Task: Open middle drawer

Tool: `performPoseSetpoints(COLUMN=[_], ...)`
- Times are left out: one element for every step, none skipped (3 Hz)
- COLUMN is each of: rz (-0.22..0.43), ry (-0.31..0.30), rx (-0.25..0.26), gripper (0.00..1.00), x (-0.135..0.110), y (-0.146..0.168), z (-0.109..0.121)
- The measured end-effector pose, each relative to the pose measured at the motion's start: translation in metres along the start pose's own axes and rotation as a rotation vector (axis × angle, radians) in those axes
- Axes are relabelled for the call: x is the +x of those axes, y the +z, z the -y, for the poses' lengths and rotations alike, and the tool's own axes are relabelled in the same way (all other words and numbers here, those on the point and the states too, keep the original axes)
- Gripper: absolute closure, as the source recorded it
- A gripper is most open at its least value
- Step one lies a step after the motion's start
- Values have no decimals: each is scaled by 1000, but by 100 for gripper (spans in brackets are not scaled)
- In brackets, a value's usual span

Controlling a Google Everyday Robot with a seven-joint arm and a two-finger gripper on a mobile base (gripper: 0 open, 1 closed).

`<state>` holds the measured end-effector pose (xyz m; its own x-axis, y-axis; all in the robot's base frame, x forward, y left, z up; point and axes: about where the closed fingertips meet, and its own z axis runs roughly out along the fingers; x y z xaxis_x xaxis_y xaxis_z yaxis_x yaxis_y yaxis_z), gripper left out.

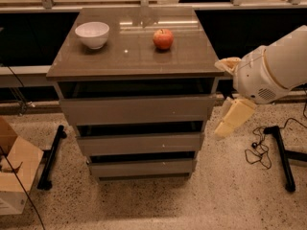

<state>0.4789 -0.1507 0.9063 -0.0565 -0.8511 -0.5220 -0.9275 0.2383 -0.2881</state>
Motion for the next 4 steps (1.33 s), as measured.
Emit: performPoseSetpoints(rz=[-10,-63,-54,-16], ry=[-6,-29,-5,45], rx=[5,24,15,5], gripper=[0,0,0,0], x=[-2,-8,5,25], y=[-5,3,59,111], z=[-1,-6,-14,-14])
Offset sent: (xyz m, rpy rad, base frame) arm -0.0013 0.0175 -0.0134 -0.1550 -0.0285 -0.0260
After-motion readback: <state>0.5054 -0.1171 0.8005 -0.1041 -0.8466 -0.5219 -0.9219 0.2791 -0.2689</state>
